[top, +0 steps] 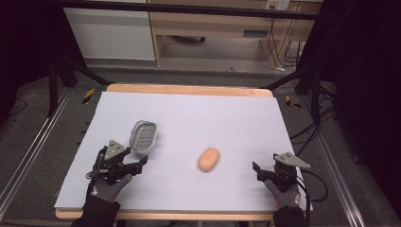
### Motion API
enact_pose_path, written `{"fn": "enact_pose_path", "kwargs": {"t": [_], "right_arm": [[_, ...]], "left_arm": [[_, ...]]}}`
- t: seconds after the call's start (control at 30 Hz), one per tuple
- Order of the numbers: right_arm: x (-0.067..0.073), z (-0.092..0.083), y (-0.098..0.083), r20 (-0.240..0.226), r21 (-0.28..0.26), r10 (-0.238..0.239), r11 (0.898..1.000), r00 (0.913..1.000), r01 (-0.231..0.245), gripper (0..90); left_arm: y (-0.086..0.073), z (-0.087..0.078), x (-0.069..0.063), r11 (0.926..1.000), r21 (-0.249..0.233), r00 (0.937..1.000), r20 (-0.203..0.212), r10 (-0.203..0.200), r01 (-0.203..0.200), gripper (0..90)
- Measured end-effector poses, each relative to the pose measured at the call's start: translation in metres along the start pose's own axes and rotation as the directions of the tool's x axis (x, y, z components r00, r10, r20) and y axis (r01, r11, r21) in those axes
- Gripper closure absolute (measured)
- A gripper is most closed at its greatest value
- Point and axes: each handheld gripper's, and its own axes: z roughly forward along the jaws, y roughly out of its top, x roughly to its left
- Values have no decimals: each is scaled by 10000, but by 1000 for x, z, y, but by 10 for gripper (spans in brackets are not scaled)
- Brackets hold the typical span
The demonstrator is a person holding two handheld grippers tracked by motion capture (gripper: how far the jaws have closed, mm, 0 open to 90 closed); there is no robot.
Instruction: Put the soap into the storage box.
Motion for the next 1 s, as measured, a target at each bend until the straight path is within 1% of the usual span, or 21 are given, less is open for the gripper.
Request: {"fn": "enact_pose_path", "kwargs": {"t": [0.03, 0.17, 0.2, 0.33, 0.37, 0.5, 0.6, 0.67, 0.77, 0.83, 1.0], "right_arm": [[0, 0, 0, 7, 16, 24, 10000, 10000, -24, 109], [0, 0, 1, -15, 20, 12, 10000, 10000, -12, 109], [0, 0, 1, 7, 3, -39, 10000, 10000, 39, 109], [1, 1, 1, 30, 44, -43, 10000, 10000, 43, 109], [1, 1, 1, 33, 63, -32, 10000, 10000, 31, 112], [1, 1, 1, 56, 85, -53, 10000, 10000, 52, 119], [2, 1, 2, 74, 104, -17, 9999, 10000, 16, 121], [2, 1, 2, 74, 113, -19, 9999, 10000, 18, 122], [2, 1, 2, 92, 134, -44, 9999, 9999, 43, 125], [2, 1, 2, 67, 140, -22, 9999, 10000, 21, 124], [1, 2, 1, 68, 152, -35, 9999, 10000, 34, 124]], "left_arm": [[1, 1, -2, 10000, 1, 10000, 30, 68, -68, 256], [4, 3, -6, 10000, -50, 9999, 113, 63, -63, 254], [5, 3, -7, 9999, -1, 9998, 144, 150, -150, 254], [8, 5, -11, 9996, -45, 9994, 214, 264, -263, 251], [9, 5, -12, 9993, 41, 9990, 239, 382, -383, 250], [12, 7, -17, 9991, 19, 9986, 312, 431, -432, 250], [20, 11, -22, 9984, -26, 9975, 410, 570, -570, 248], [22, 12, -24, 9984, -46, 9976, 416, 560, -558, 247], [27, 15, -28, 9979, -69, 9968, 476, 648, -646, 247], [31, 17, -31, 9969, -27, 9957, 493, 785, -785, 246], [39, 25, -39, 9963, -114, 9936, 724, 863, -857, 245]]}}
